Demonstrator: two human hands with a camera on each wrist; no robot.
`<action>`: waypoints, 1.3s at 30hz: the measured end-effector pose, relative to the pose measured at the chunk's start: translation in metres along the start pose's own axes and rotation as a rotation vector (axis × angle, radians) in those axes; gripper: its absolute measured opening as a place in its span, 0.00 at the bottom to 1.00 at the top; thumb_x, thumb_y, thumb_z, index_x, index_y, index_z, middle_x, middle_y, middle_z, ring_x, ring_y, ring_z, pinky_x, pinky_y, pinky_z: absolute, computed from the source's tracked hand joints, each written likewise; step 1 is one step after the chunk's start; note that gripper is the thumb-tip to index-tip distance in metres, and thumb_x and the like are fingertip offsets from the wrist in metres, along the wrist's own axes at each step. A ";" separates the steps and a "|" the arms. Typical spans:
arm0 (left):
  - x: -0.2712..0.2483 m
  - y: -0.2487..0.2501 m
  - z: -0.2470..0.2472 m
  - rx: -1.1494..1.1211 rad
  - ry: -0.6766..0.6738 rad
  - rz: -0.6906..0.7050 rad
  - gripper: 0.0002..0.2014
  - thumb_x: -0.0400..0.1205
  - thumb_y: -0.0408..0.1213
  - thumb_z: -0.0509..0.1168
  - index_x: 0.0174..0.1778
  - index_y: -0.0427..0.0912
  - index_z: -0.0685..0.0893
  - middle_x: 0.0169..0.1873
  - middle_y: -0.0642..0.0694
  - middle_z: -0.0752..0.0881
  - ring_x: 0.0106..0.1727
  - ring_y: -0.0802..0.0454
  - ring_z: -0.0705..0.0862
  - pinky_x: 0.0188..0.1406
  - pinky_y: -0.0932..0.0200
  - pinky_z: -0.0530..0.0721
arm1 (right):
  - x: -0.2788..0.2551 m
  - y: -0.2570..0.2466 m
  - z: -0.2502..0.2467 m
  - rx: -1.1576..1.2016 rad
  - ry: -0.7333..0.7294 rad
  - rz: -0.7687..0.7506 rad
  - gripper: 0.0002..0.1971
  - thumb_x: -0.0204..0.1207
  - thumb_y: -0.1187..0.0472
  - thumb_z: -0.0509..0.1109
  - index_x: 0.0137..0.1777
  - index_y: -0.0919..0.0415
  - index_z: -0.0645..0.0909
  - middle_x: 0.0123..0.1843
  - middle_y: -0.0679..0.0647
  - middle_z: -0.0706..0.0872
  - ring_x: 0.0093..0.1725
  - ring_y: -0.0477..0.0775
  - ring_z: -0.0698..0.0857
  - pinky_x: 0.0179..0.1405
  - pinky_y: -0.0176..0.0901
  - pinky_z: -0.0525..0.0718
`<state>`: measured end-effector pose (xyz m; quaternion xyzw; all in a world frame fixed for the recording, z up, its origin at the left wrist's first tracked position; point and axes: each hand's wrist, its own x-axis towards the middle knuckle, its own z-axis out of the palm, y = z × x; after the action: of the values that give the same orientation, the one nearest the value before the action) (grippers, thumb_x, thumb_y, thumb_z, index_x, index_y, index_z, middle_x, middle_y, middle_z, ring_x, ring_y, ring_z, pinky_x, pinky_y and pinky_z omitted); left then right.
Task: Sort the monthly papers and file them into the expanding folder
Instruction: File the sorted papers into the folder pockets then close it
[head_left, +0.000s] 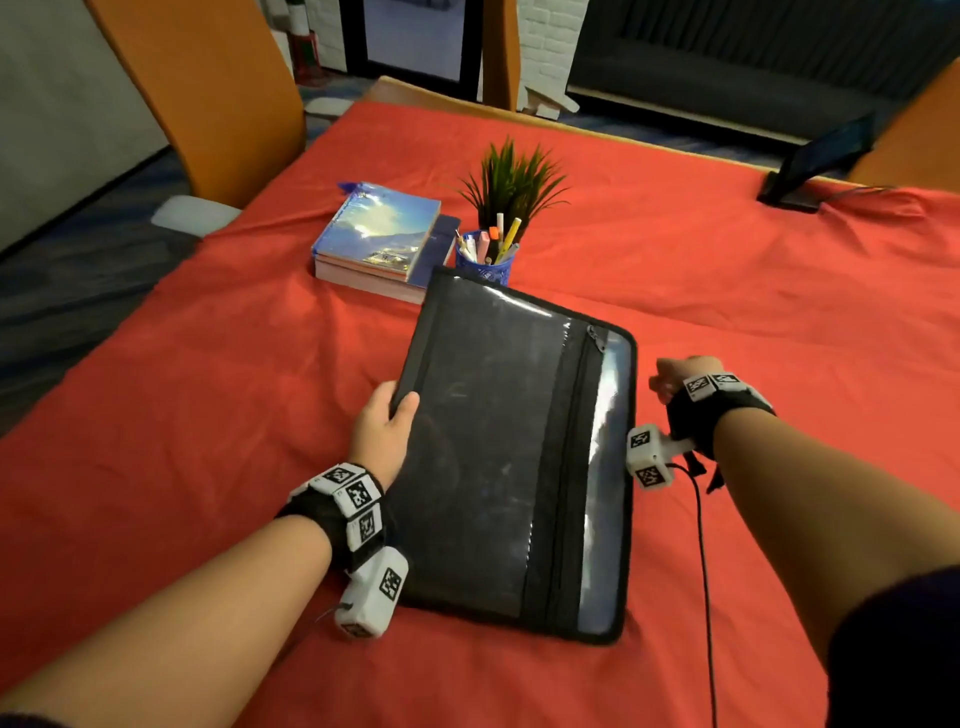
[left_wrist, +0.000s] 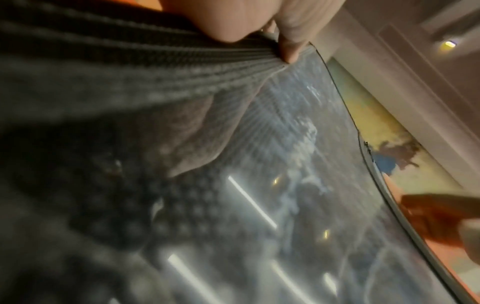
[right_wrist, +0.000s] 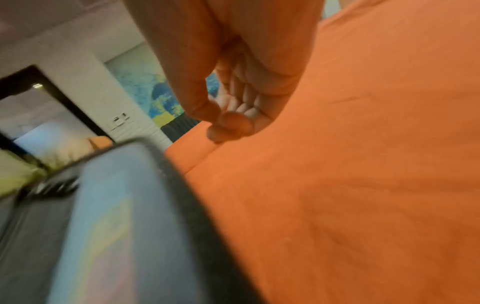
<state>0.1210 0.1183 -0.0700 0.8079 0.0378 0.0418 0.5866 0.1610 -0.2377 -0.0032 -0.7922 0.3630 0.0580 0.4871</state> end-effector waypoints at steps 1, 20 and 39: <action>0.002 -0.003 -0.001 -0.014 0.013 -0.015 0.10 0.84 0.31 0.60 0.58 0.35 0.81 0.51 0.45 0.85 0.55 0.45 0.83 0.60 0.53 0.79 | 0.002 0.009 0.002 0.086 0.009 0.012 0.04 0.80 0.68 0.61 0.47 0.58 0.74 0.37 0.60 0.85 0.21 0.48 0.83 0.32 0.39 0.85; -0.009 0.005 -0.012 -0.246 -0.013 -0.027 0.14 0.84 0.28 0.59 0.61 0.50 0.78 0.55 0.56 0.84 0.62 0.51 0.81 0.69 0.54 0.74 | -0.009 -0.034 -0.025 0.135 -0.636 -0.393 0.26 0.74 0.85 0.55 0.57 0.56 0.82 0.58 0.51 0.84 0.47 0.48 0.87 0.41 0.42 0.87; -0.008 0.010 -0.012 -0.196 -0.049 -0.051 0.15 0.84 0.28 0.58 0.67 0.34 0.77 0.57 0.43 0.83 0.57 0.52 0.82 0.55 0.77 0.79 | -0.015 0.005 -0.005 -0.939 -0.055 -0.713 0.09 0.78 0.65 0.62 0.48 0.69 0.83 0.46 0.67 0.87 0.48 0.62 0.86 0.41 0.44 0.73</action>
<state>0.1117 0.1254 -0.0569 0.7463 0.0398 0.0105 0.6643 0.1457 -0.2358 0.0022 -0.9944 -0.0028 0.0656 0.0830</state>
